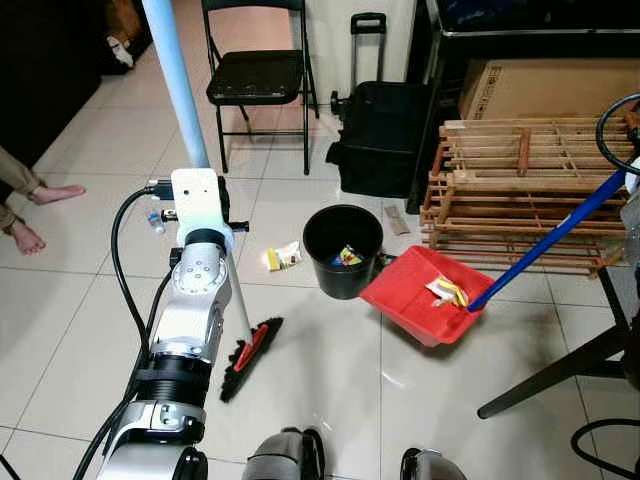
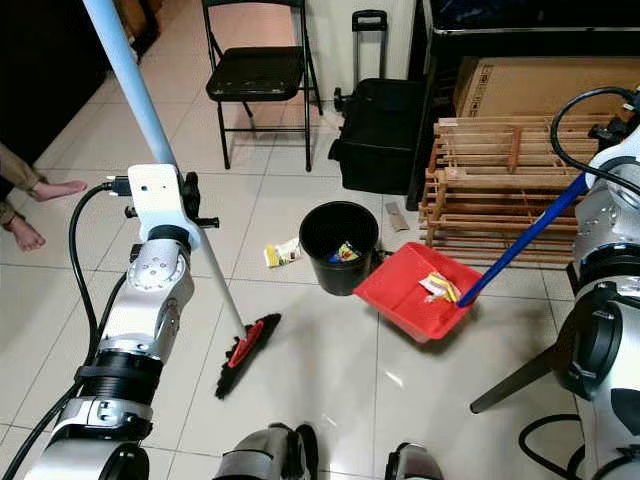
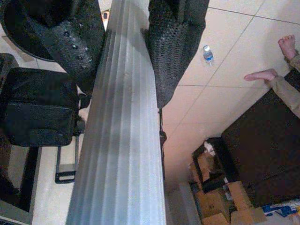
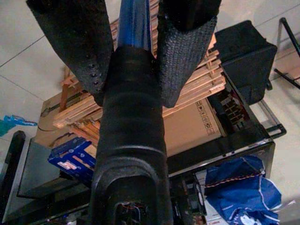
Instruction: Sweep floor
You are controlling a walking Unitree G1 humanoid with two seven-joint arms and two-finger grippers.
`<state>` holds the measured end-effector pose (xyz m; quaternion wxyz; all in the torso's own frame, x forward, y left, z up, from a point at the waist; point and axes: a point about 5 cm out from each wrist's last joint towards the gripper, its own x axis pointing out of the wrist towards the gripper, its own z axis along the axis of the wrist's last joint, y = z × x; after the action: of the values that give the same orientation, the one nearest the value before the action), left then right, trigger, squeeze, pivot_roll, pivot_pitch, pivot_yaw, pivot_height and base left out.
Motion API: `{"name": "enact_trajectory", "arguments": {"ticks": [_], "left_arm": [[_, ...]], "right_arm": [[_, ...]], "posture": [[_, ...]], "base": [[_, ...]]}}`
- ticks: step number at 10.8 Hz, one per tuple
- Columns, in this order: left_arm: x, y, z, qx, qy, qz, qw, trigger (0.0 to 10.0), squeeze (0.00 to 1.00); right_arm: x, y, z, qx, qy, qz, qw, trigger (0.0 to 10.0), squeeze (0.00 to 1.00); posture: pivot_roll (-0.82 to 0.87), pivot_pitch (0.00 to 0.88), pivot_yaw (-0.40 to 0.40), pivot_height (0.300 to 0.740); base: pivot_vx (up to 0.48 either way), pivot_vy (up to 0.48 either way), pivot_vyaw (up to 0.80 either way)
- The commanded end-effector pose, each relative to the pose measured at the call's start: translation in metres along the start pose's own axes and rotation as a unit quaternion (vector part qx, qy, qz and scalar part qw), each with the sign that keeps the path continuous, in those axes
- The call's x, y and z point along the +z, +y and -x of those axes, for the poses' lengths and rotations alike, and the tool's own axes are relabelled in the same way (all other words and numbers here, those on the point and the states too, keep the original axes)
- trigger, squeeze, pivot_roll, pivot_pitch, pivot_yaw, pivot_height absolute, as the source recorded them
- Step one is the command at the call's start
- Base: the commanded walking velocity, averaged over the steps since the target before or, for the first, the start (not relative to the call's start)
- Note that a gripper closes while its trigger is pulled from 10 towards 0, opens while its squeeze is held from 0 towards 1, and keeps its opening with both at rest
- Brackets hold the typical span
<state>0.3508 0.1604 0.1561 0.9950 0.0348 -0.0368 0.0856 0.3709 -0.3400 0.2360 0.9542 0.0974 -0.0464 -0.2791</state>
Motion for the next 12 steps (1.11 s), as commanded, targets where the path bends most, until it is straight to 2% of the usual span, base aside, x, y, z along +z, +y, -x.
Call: {"name": "enact_trajectory", "arguments": {"ticks": [1, 9, 10, 11, 12], "left_arm": [[0.012, 0.001, -0.004, 0.000, -0.025, 0.001, 1.000, 10.0, 0.00], [0.012, 0.001, -0.004, 0.000, -0.025, 0.001, 1.000, 10.0, 0.00], [0.015, -0.002, -0.007, 0.002, -0.033, 0.008, 0.999, 10.0, 0.00], [0.016, -0.003, -0.008, 0.003, -0.036, 0.011, 0.999, 10.0, 0.00], [0.016, -0.003, -0.008, 0.002, -0.036, 0.012, 0.999, 10.0, 0.00]], "right_arm": [[0.016, 0.000, -0.002, 0.007, -0.027, -0.007, 1.000, 10.0, 0.00], [0.016, 0.000, -0.002, 0.007, -0.027, -0.007, 1.000, 10.0, 0.00], [0.038, 0.043, 0.001, 0.113, -0.050, -0.019, 0.992, 10.0, 0.00], [0.047, 0.063, 0.004, 0.160, -0.062, -0.022, 0.985, 10.0, 0.00], [0.048, 0.065, 0.005, 0.164, -0.064, -0.021, 0.984, 10.0, 0.00]], "posture": [[0.00, 0.102, 0.133, 0.740], [0.00, 0.102, 0.133, 0.740], [-0.01, 0.066, 0.118, 0.740], [-0.01, 0.063, 0.117, 0.740], [-0.01, 0.061, 0.116, 0.740]], "base": [[0.000, 0.000, 0.00], [0.000, 0.000, 0.00], [0.000, 0.000, 0.00], [0.000, 0.000, 0.00], [0.000, 0.000, 0.00]]}}
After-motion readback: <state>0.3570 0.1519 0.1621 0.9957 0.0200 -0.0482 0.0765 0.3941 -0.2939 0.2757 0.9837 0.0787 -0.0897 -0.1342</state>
